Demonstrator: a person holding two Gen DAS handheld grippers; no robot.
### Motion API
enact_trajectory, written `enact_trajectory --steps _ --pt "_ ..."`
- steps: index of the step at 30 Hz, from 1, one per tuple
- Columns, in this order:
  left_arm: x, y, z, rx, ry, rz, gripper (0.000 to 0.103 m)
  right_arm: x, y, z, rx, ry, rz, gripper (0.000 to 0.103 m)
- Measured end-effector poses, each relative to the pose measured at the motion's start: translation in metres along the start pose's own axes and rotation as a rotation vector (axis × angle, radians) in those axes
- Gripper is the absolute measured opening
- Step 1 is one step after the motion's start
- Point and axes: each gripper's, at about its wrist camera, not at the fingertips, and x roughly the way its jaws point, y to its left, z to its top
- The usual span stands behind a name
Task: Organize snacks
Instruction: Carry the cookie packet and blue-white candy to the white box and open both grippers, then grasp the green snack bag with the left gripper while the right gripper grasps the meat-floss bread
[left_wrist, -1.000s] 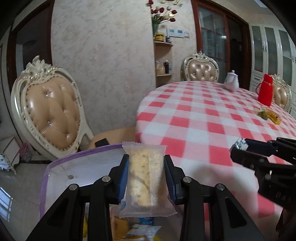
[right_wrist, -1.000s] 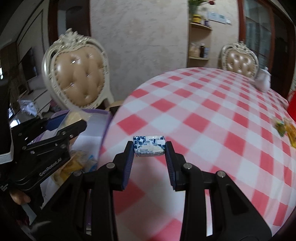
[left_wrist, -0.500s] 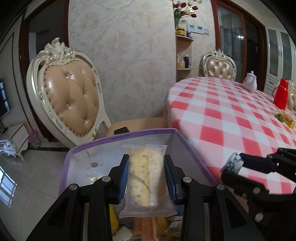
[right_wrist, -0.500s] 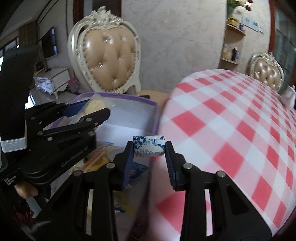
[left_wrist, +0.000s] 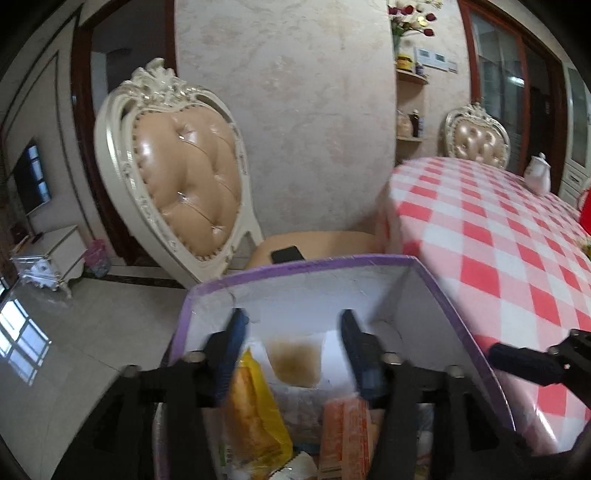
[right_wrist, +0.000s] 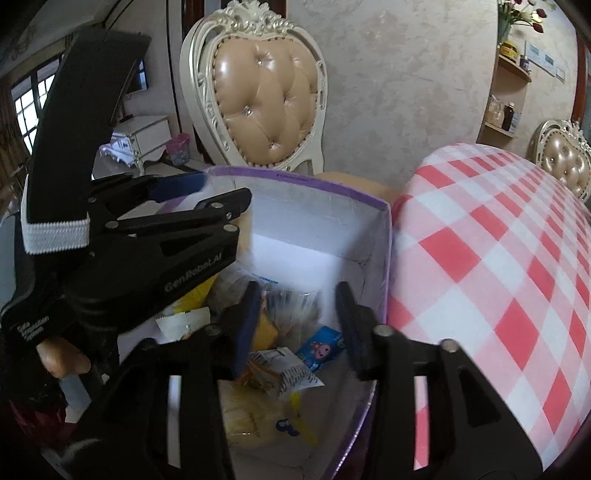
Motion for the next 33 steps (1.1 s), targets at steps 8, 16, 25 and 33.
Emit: enact_trajectory --steps 8,16,25,33 --pt "-0.030 -0.038 0.028 0.037 -0.091 -0.008 0.083 -0.052 -0.057 -0.012 0.082 -0.066 -0.112 0.072" --pt "-0.060 -0.196 0.053 0.176 -0.058 -0.433 0.087 -0.150 -0.193 -0.071 0.281 -0.108 -0.415 0.087" --pt "-0.037 -0.424 0.060 0.248 0.119 -0.828 0.087 -0.240 -0.369 -0.175 0.628 -0.051 -0.695 0.090" --pt "0.016 -0.530 0.076 0.071 0.195 -0.881 0.087 -0.258 -0.486 -0.209 0.829 -0.067 -0.681 0.093"
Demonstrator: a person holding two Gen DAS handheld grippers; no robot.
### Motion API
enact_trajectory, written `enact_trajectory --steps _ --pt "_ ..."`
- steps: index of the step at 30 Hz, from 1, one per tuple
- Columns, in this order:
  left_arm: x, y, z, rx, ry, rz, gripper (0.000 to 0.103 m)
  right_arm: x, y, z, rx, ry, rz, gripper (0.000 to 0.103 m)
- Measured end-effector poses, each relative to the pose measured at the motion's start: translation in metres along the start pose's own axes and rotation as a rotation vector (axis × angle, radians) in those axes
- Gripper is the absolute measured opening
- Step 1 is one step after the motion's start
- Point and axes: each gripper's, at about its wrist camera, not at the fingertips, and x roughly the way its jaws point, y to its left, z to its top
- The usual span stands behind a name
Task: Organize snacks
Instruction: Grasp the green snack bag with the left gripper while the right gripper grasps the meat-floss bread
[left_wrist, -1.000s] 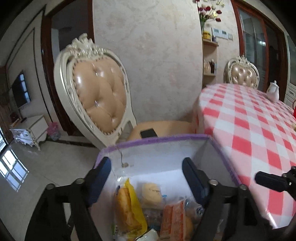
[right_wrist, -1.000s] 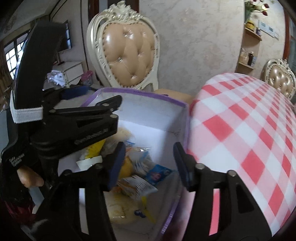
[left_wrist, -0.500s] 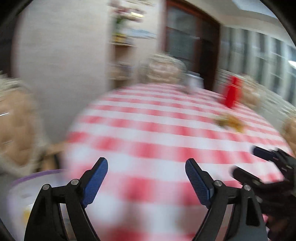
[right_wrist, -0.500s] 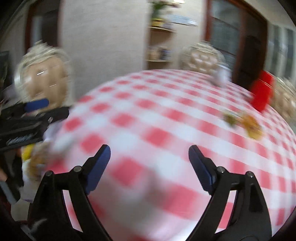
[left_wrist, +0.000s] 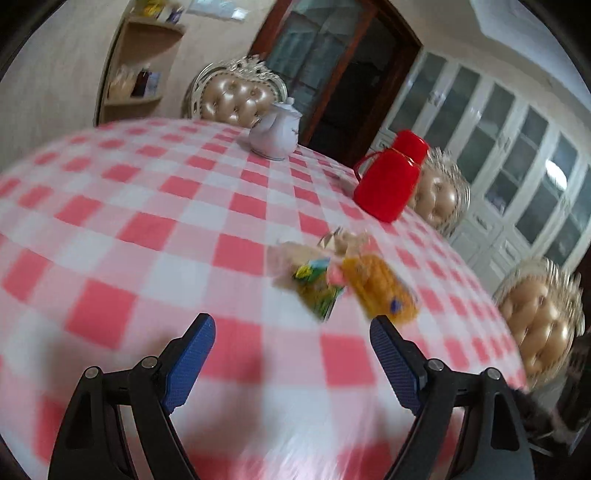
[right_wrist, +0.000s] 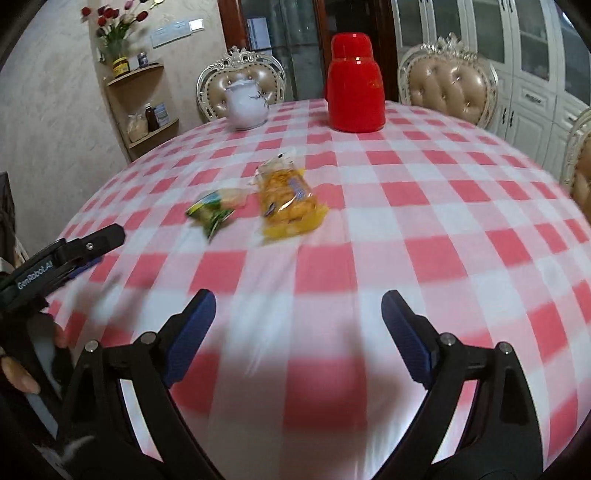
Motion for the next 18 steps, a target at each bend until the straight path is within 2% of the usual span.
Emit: enact_trajectory --steps 2,5,7,9,13,15,16,17,18 --pt "0.019 0.005 0.000 -0.033 0.002 -0.025 0.087 0.022 -0.003 0.015 -0.009 0.019 -0.001 0.094" --pt "0.026 0.008 0.003 -0.014 0.008 -0.006 0.087 0.057 0.003 0.035 -0.047 0.056 0.001 0.094" --pt "0.014 0.020 0.005 -0.080 -0.061 -0.047 0.087 0.081 0.007 0.048 -0.064 0.080 0.002 0.094" --pt "0.009 0.027 0.008 -0.113 -0.095 -0.060 0.087 0.105 0.012 0.060 -0.069 0.107 -0.004 0.094" --pt "0.012 0.034 0.011 -0.148 -0.083 -0.070 0.087 0.138 0.026 0.077 -0.135 0.142 -0.066 0.094" --pt "0.015 0.033 0.011 -0.146 -0.064 -0.070 0.087 0.149 0.024 0.075 -0.148 0.189 -0.067 0.094" --pt "0.015 0.032 0.011 -0.142 -0.063 -0.068 0.087 0.150 0.021 0.072 -0.143 0.203 -0.067 0.091" --pt "0.015 0.031 0.011 -0.135 -0.064 -0.069 0.087 0.147 0.017 0.070 -0.134 0.199 -0.062 0.070" --pt "0.015 0.029 0.010 -0.121 -0.063 -0.070 0.087 0.140 0.016 0.069 -0.133 0.179 -0.057 0.055"
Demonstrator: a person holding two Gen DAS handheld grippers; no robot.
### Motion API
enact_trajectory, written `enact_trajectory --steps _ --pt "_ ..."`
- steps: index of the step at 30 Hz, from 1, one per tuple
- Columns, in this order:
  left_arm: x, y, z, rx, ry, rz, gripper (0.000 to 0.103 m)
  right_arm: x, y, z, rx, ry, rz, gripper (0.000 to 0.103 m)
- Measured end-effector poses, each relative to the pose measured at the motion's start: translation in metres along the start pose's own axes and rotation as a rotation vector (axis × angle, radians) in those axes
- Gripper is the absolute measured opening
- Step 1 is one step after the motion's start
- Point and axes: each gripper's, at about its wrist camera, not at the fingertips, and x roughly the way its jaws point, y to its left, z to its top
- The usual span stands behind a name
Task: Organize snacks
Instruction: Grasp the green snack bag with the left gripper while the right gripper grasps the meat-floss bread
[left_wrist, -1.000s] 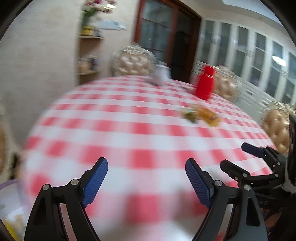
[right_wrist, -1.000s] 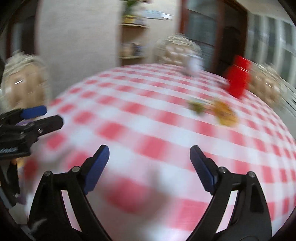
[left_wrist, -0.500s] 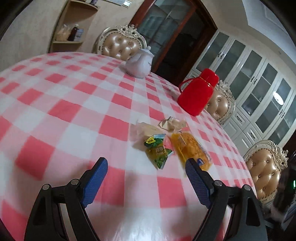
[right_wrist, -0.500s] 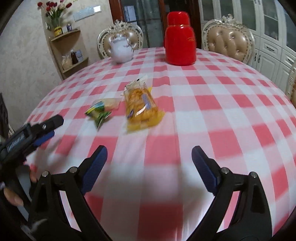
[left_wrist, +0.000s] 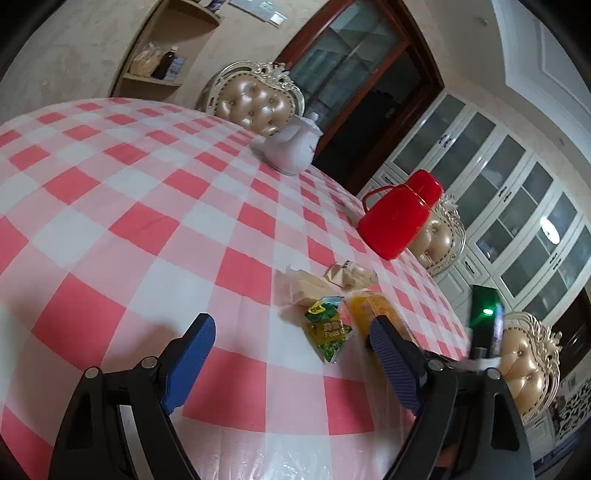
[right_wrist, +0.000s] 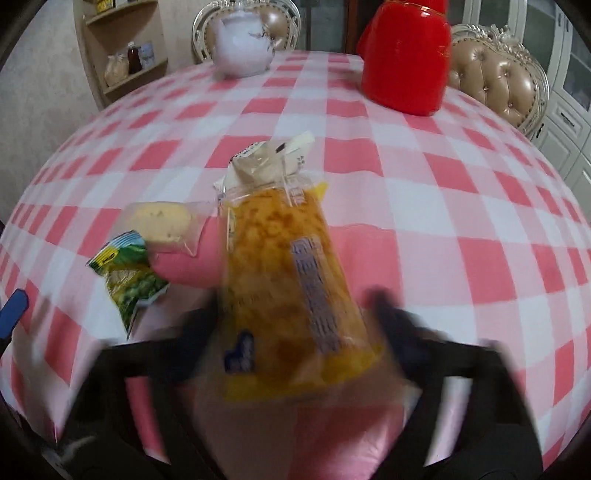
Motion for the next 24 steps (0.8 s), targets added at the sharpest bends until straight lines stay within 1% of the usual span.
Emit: enact_trajectory --steps 1,3,5,6,8,9,11,12,13,15,17,20,22,23,24 --pt "0.001 -0.002 -0.001 0.017 0.003 0.003 0.087 -0.008 -0.002 -0.004 0.012 -0.013 0.018 0.055" --pt "0.002 -0.006 -0.002 0.044 0.009 0.008 0.087 -0.024 -0.008 -0.014 0.052 -0.037 0.014 0.054" --pt "0.005 -0.009 -0.004 0.067 0.028 0.011 0.087 -0.042 -0.011 -0.032 0.092 -0.048 0.028 0.054" --pt "0.009 -0.012 -0.006 0.081 0.047 0.018 0.087 -0.049 -0.010 -0.041 0.099 -0.051 0.029 0.054" --pt "0.020 -0.020 -0.010 0.122 0.112 0.035 0.087 -0.069 -0.006 -0.062 0.102 -0.062 0.022 0.054" --pt "0.025 -0.027 -0.013 0.154 0.140 0.054 0.087 -0.079 -0.004 -0.074 0.098 -0.067 0.019 0.054" --pt "0.031 -0.040 -0.015 0.216 0.132 0.096 0.087 -0.095 0.000 -0.093 0.106 -0.074 0.008 0.054" --pt "0.038 -0.049 -0.014 0.262 0.137 0.132 0.087 -0.102 0.000 -0.099 0.115 -0.080 0.006 0.054" --pt "0.046 -0.056 -0.013 0.304 0.146 0.151 0.087 -0.112 0.000 -0.107 0.131 -0.092 0.010 0.054" --pt "0.067 -0.066 -0.010 0.382 0.179 0.198 0.087 -0.121 -0.002 -0.112 0.151 -0.113 0.025 0.054" --pt "0.089 -0.073 -0.010 0.477 0.244 0.217 0.087 -0.128 -0.001 -0.113 0.155 -0.129 0.037 0.054" --pt "0.115 -0.081 -0.012 0.621 0.303 0.245 0.087 -0.130 -0.002 -0.109 0.158 -0.143 0.052 0.053" --pt "0.121 -0.084 -0.013 0.681 0.318 0.234 0.086 -0.131 -0.001 -0.107 0.150 -0.145 0.056 0.051" --pt "0.122 -0.085 -0.014 0.699 0.321 0.224 0.083 -0.132 0.000 -0.108 0.148 -0.147 0.057 0.047" --pt "0.124 -0.087 -0.015 0.718 0.332 0.201 0.078 -0.132 0.000 -0.108 0.144 -0.148 0.061 0.041"
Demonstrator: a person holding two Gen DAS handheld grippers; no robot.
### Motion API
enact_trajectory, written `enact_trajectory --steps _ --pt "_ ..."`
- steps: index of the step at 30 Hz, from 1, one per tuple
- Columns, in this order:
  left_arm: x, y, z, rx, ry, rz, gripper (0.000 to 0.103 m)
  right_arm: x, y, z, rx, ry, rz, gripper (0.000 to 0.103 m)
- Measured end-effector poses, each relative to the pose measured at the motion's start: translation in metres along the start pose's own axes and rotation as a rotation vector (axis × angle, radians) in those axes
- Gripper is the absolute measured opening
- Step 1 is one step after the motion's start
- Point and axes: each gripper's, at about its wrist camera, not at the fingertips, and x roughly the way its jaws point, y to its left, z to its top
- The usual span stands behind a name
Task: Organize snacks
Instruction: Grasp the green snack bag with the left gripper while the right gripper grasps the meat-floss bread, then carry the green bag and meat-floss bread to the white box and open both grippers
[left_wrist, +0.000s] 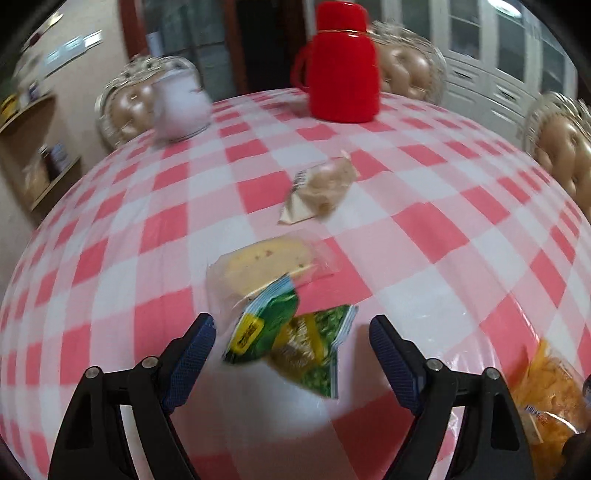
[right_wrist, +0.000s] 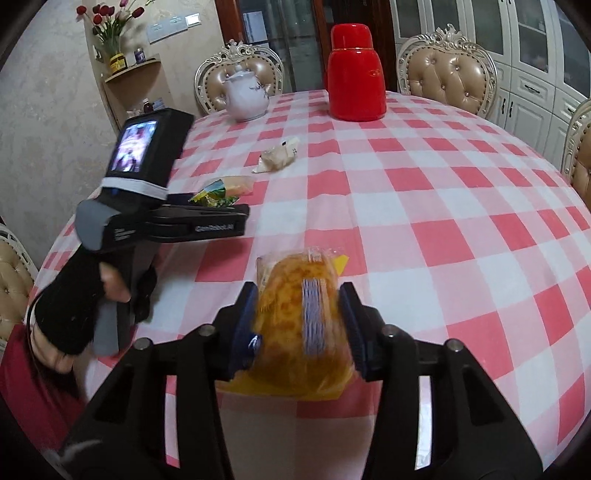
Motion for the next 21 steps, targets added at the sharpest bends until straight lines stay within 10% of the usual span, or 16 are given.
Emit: enact_trajectory --steps 2,8,11,21 --pt "-0.002 -0.002 0.000 0.032 -0.012 -0.077 0.044 0.001 0.002 0.000 -0.003 0.002 0.010 0.037" --pt "-0.016 -0.007 -0.013 0.069 -0.018 -0.111 0.044 0.005 -0.005 -0.001 0.002 0.014 -0.010 0.039" --pt "-0.021 -0.008 -0.019 0.054 -0.014 -0.128 0.043 0.007 -0.012 0.001 -0.003 0.024 -0.034 0.085" --pt "-0.052 0.007 -0.045 -0.078 -0.058 -0.156 0.043 0.059 0.012 0.001 -0.147 0.155 -0.082 0.088"
